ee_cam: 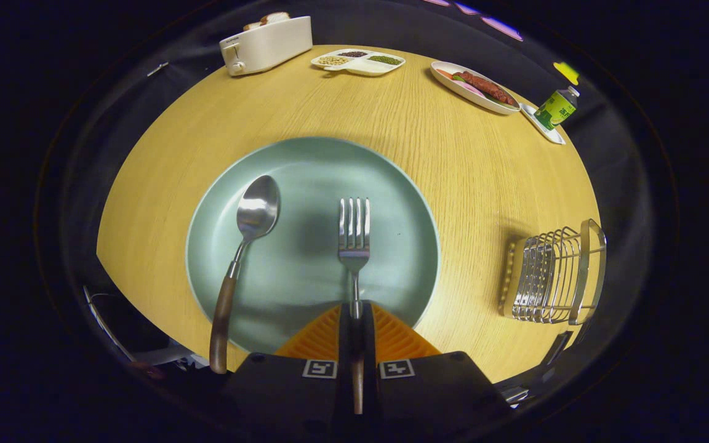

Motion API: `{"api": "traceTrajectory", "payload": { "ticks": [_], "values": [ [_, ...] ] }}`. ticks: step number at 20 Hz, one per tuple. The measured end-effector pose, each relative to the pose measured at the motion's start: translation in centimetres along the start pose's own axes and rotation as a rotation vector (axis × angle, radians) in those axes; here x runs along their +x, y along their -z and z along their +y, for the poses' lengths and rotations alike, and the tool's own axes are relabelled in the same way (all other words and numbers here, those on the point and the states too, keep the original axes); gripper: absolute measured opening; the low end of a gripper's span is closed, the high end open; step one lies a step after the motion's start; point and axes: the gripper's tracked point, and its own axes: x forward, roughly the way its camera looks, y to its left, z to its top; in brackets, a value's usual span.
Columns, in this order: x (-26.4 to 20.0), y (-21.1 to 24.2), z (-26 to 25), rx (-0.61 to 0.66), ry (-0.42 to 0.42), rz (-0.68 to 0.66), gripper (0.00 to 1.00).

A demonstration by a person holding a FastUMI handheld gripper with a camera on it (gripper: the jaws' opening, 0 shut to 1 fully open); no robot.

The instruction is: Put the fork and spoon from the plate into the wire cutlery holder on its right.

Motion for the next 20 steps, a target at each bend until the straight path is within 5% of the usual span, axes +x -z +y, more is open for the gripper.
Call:
{"api": "traceTrajectory", "payload": {
  "ticks": [12, 20],
  "values": [
    [-11.1, -2.3, -5.7, -0.071, -0.126, -0.111, 0.08],
    [-15.8, 1.4, -19.0, -0.161, -0.040, 0.127, 0.08]
  ]
}}
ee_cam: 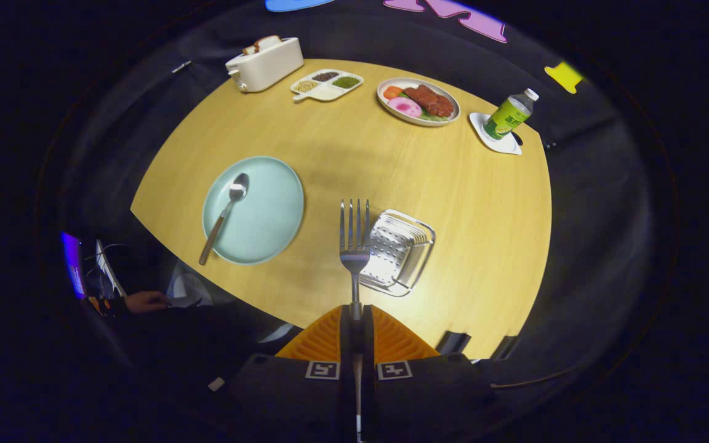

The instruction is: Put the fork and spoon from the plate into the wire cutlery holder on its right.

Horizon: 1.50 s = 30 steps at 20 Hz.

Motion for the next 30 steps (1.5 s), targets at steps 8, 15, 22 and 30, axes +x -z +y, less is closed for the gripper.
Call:
{"api": "traceTrajectory", "payload": {
  "ticks": [8, 15, 22, 30],
  "values": [
    [3.0, 2.3, -2.8, -0.093, -0.005, 0.324, 0.08],
    [4.7, 1.5, -3.1, -0.115, 0.017, 0.484, 0.10],
    [5.4, 0.2, -3.4, -0.106, 0.034, 0.431, 0.30],
    [2.8, -1.7, -3.4, -0.024, 0.071, 0.093, 0.52]
  ]
}}
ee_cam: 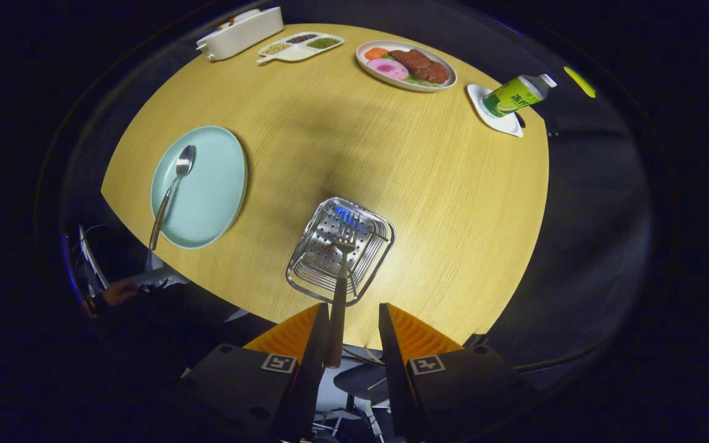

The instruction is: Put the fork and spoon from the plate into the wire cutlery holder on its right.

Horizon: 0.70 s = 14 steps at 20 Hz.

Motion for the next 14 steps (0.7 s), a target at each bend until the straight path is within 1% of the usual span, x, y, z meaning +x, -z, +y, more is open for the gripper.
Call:
{"api": "traceTrajectory", "payload": {
  "ticks": [2, 4, 6, 7, 9, 11, 14],
  "values": [
    [-1.1, -0.7, 0.6, 0.019, 0.013, -0.105, 0.53],
    [-2.3, -1.6, 2.0, 0.021, 0.028, -0.216, 0.57],
    [-3.9, -2.7, 4.4, 0.034, 0.014, -0.317, 0.61],
    [-4.7, -3.3, 6.2, 0.047, -0.011, -0.361, 0.63],
    [-5.7, -4.6, 10.4, 0.071, -0.089, -0.427, 0.64],
    [-5.9, -5.3, 14.9, 0.070, -0.164, -0.443, 0.64],
    [-4.5, -6.8, 20.7, 0.059, -0.233, -0.443, 0.64]
  ]
}}
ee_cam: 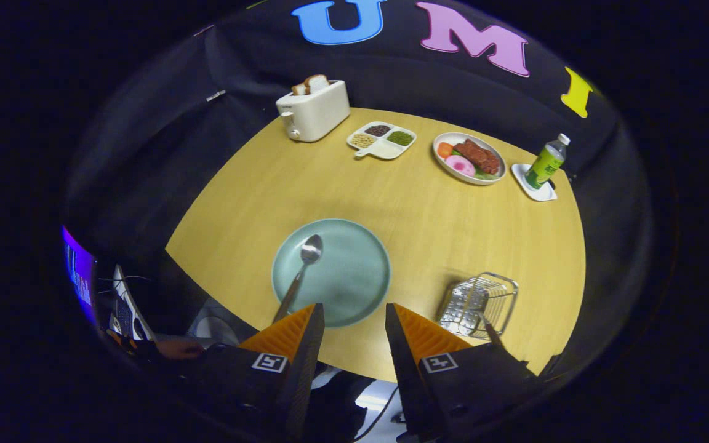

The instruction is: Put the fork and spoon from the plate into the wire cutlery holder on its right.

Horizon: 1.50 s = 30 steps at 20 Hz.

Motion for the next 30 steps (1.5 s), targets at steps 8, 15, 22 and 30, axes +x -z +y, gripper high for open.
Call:
{"api": "traceTrajectory", "payload": {
  "ticks": [8, 15, 22, 30],
  "values": [
    [9.8, 2.1, 6.7, 0.060, -0.040, 0.096, 0.65],
    [14.0, 3.5, 6.5, 0.047, 0.053, 0.162, 0.66],
    [15.8, 4.9, 4.3, 0.032, 0.168, 0.226, 0.11],
    [8.2, 2.1, 3.5, 0.053, -0.023, 0.181, 0.08]
  ]
}}
